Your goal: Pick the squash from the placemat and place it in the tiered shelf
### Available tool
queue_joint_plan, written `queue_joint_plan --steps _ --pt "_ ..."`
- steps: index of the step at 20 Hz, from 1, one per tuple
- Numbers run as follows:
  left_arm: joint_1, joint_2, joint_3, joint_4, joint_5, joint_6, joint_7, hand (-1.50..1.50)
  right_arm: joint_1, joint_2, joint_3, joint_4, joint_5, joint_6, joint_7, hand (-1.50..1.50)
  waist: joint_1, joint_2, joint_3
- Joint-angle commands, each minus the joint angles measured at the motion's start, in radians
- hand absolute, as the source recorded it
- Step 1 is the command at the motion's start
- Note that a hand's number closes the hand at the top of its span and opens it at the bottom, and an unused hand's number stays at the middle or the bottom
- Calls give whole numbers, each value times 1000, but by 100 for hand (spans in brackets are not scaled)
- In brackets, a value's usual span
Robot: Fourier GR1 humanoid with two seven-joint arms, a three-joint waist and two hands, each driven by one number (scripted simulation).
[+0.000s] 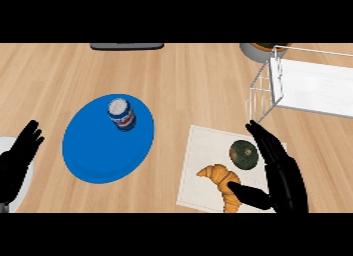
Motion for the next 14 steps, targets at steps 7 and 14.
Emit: queue_joint_plan --steps 7,14 --pt "-8 -10 -7 -10 -9 -6 -2 0 -74 -146 130 -147 210 597 477 -150 26 5 -1" --pt "-36 0 15 24 -17 -42 10 0 -225 -35 153 -169 220 913 664 -150 28 10 5"
